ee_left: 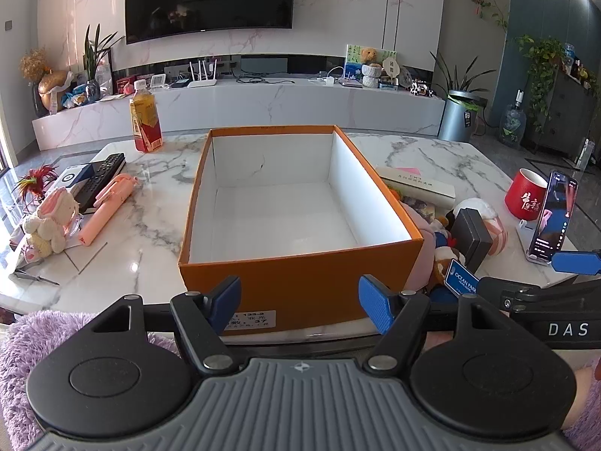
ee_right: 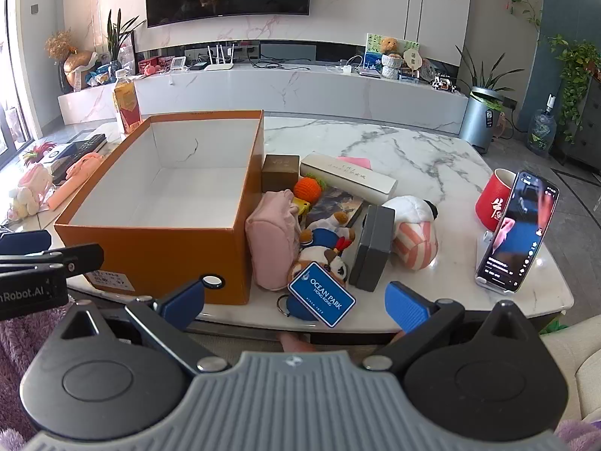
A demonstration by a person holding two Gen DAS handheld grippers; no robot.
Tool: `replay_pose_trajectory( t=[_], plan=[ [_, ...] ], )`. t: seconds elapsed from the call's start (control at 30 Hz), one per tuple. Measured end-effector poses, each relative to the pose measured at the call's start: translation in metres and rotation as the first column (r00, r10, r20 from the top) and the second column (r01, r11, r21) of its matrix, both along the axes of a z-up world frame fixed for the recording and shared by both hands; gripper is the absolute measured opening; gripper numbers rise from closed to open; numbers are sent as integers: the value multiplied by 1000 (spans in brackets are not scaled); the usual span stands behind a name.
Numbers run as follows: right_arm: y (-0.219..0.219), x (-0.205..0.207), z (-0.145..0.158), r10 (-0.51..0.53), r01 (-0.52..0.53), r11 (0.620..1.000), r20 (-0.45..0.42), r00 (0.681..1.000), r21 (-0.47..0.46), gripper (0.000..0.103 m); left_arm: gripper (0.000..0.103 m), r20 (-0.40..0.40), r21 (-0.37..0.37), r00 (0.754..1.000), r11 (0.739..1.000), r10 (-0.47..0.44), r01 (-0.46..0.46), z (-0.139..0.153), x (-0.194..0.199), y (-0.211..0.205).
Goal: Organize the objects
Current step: 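Move the left gripper toward the pink fabric pouch beside the box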
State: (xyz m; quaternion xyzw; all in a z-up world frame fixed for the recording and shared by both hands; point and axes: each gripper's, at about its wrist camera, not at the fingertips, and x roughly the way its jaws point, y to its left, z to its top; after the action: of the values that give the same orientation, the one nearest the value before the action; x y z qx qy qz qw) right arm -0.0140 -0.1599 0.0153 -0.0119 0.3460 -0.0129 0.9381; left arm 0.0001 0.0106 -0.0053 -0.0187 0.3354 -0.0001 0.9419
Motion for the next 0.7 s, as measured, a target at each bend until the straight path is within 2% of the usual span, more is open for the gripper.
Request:
replay_pose_trajectory(
  t=[0.37,0.7],
  plan=[
    [-3,3,-6,0,0,1000,-13,1000,16,102,82,-20,10,1000,1000,-20,20,-2,4,-6],
    [-32,13,-16,-62,65,995,-46,997,75,102,65,-34,29,992,992,-124,125,-2,17,-29]
  ],
)
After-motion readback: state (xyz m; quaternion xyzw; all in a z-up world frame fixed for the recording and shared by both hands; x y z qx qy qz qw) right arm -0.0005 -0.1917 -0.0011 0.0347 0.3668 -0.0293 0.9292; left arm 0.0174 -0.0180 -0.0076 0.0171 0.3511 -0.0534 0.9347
